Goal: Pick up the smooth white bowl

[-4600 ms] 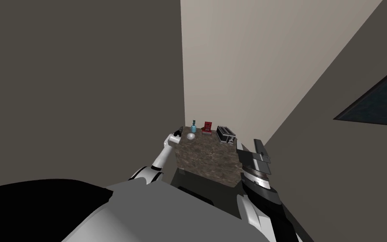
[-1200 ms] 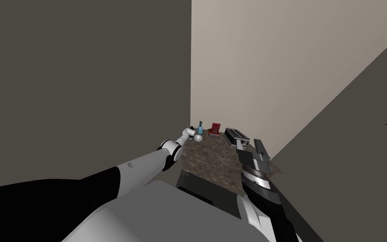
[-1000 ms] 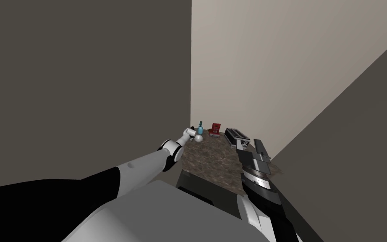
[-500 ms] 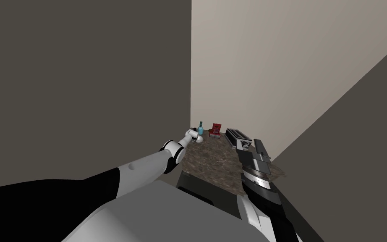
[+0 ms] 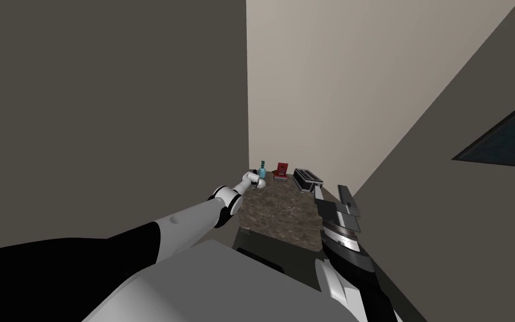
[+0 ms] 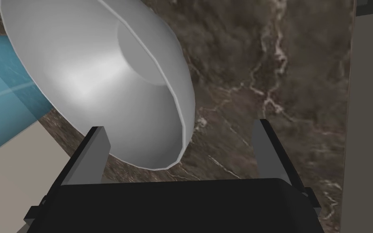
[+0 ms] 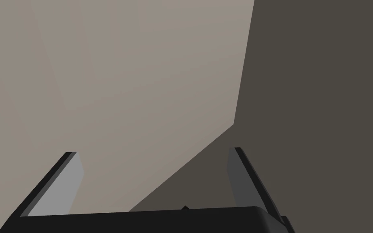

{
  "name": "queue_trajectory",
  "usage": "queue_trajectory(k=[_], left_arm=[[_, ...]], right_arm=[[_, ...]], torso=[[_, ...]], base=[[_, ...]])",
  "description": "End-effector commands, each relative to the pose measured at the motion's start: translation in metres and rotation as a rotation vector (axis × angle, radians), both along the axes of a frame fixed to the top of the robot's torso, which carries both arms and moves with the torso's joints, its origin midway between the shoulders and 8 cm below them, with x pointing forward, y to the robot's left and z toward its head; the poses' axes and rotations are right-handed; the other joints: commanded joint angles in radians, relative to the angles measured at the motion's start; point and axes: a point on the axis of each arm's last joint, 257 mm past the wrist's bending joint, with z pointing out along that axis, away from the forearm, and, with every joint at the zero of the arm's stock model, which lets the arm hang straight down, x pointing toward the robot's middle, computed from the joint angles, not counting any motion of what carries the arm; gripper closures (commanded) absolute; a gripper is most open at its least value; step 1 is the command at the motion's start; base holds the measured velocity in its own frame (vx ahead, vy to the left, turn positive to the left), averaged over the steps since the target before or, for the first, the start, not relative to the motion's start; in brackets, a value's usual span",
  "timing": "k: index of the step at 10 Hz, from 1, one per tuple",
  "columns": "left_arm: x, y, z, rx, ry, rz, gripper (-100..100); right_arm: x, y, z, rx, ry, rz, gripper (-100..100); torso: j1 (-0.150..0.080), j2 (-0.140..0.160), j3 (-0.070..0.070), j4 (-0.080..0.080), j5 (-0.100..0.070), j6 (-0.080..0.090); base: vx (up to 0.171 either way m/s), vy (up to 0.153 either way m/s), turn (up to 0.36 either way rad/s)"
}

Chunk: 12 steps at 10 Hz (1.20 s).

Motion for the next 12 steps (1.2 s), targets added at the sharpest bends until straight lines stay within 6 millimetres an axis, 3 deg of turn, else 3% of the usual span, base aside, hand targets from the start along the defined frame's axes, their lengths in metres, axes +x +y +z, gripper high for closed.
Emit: queue_trajectory(k=[1, 2, 3, 4, 5, 8, 9, 10, 11, 12], left_arm=[[0.003, 0.019, -0.003, -0.001, -0.001, 0.026, -100], [0.004, 0.037, -0.005, -0.001, -0.001, 0.05, -100], [0.004, 0.037, -0.005, -0.001, -0.001, 0.05, -100], [0.005, 0.055, -0.007, -0.001, -0.002, 0.075, -100], [0.005, 0.055, -0.007, -0.001, -0.002, 0.075, -100], [0.006, 0.112, -0.011, 0.001, -0.003, 0.152, -100], [0.006, 0.112, -0.011, 0.001, -0.003, 0.152, -100], [0.005, 0.131, -0.012, 0.002, -0.004, 0.178, -100], [0.005, 0.122, -0.01, 0.001, -0.002, 0.166, -100], [0.006, 0.124, -0.01, 0.001, -0.003, 0.168, 100]], right_arm=[[0.0, 0.0, 0.0, 0.0, 0.0, 0.0, 0], [0.0, 0.0, 0.0, 0.0, 0.0, 0.0, 0], [0.0, 0.0, 0.0, 0.0, 0.0, 0.0, 0], [0.0, 0.0, 0.0, 0.0, 0.0, 0.0, 0], [0.0, 0.0, 0.0, 0.0, 0.0, 0.0, 0], [0.0, 0.0, 0.0, 0.0, 0.0, 0.0, 0], [0.0, 0.0, 0.0, 0.0, 0.0, 0.0, 0], [0.0, 0.0, 0.0, 0.0, 0.0, 0.0, 0], [0.0, 0.0, 0.0, 0.0, 0.0, 0.0, 0], [0.0, 0.0, 0.0, 0.0, 0.0, 0.0, 0]], torso=[[0.0, 0.0, 0.0, 0.0, 0.0, 0.0], [0.0, 0.0, 0.0, 0.0, 0.0, 0.001], [-0.001, 0.001, 0.0, 0.0, 0.0, 0.001], [0.0, 0.0, 0.0, 0.0, 0.0, 0.0], [-0.001, 0.0, 0.0, 0.0, 0.0, 0.0], [-0.001, 0.001, 0.0, 0.0, 0.0, 0.0], [-0.001, 0.001, 0.001, 0.0, 0.0, 0.001], [0.0, 0.001, 0.001, 0.0, 0.0, 0.0], [-0.001, 0.001, 0.0, 0.0, 0.0, 0.0], [0.0, 0.0, 0.0, 0.0, 0.0, 0.0]], base=[[-0.01, -0.012, -0.162], [-0.027, -0.016, -0.314], [-0.025, -0.012, -0.075], [-0.02, -0.02, -0.111], [-0.017, -0.012, -0.082], [-0.031, -0.022, -0.22], [-0.023, -0.016, -0.107], [-0.02, -0.022, -0.173], [-0.01, -0.007, -0.039], [0.0, 0.0, 0.0]])
